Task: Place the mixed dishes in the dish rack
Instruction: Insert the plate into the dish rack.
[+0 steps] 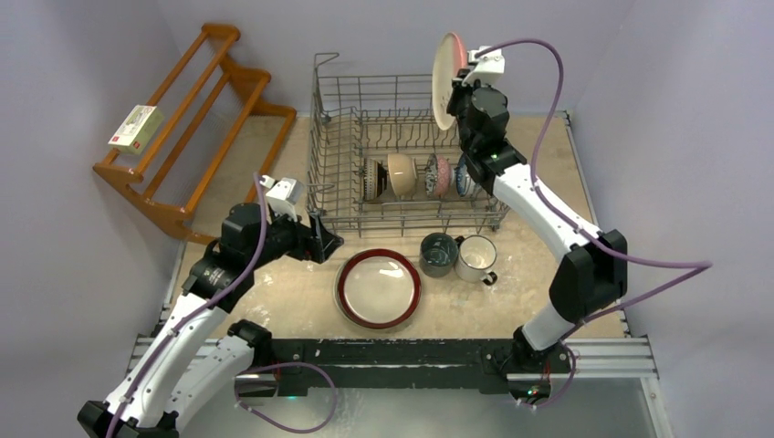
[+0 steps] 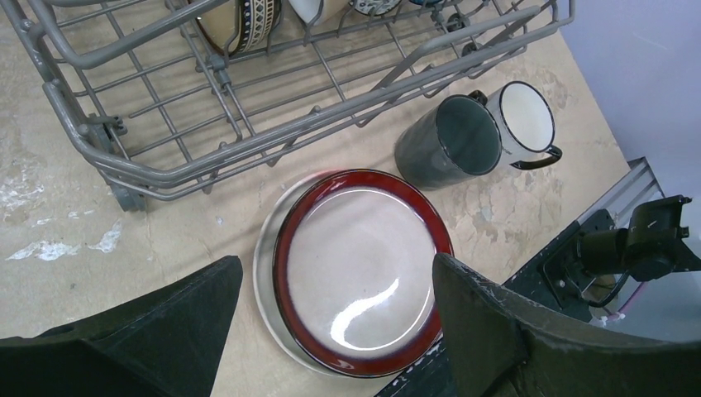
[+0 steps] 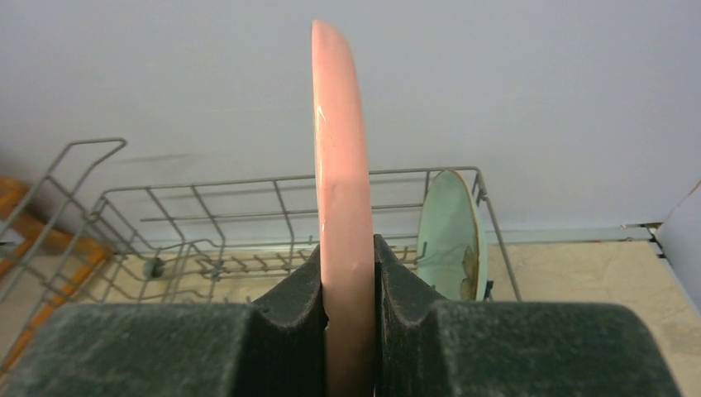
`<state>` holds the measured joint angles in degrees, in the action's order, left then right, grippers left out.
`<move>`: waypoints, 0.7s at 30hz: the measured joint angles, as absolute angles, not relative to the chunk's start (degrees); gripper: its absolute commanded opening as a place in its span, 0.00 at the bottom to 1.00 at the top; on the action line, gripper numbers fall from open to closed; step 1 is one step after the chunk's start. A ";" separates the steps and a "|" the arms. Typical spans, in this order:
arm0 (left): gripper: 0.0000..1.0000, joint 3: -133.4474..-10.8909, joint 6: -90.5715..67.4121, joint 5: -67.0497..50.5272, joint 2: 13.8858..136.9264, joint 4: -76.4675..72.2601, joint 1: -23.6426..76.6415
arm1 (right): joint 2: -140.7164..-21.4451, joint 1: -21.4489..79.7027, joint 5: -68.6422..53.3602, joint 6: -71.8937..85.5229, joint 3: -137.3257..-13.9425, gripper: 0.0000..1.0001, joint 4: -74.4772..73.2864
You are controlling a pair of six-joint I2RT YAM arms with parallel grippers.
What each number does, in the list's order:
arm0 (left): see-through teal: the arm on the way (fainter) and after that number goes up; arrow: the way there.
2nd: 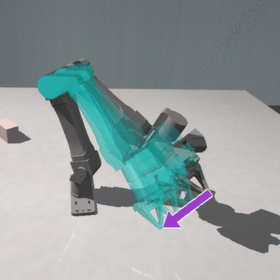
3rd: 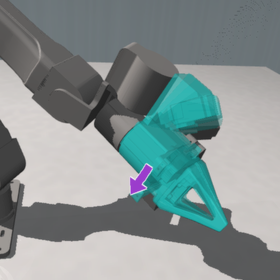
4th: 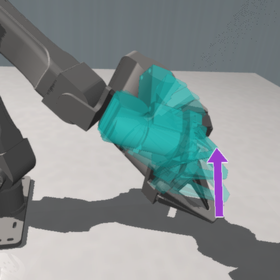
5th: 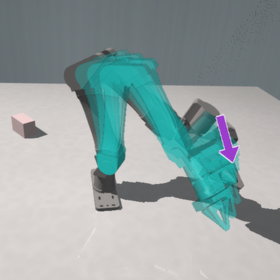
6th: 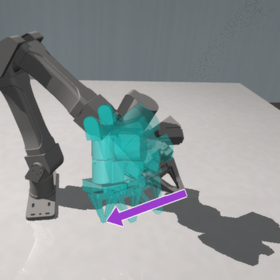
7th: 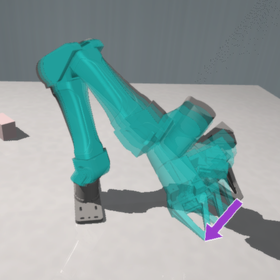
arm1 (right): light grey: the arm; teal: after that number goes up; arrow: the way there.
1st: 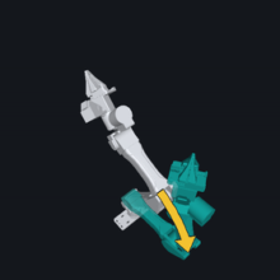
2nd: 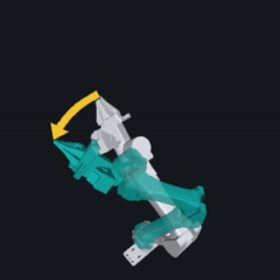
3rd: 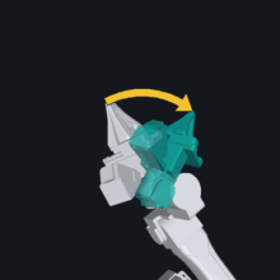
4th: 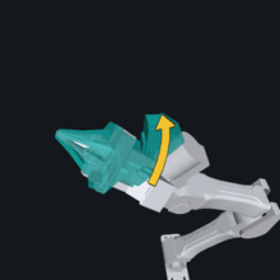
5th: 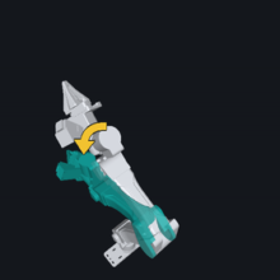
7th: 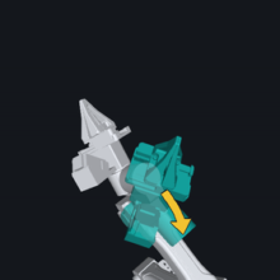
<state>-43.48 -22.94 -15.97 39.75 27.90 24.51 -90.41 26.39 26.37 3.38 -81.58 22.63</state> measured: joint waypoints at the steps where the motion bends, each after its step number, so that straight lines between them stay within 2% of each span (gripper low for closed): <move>1: 0.83 -43.48 -22.94 -15.97 39.81 27.90 24.51 | -91.37 25.69 26.02 3.20 -82.21 0.00 22.63; 21: 0.83 -43.48 -22.94 -15.16 39.90 27.90 24.51 | -105.41 19.05 22.92 -1.13 -87.55 0.00 23.53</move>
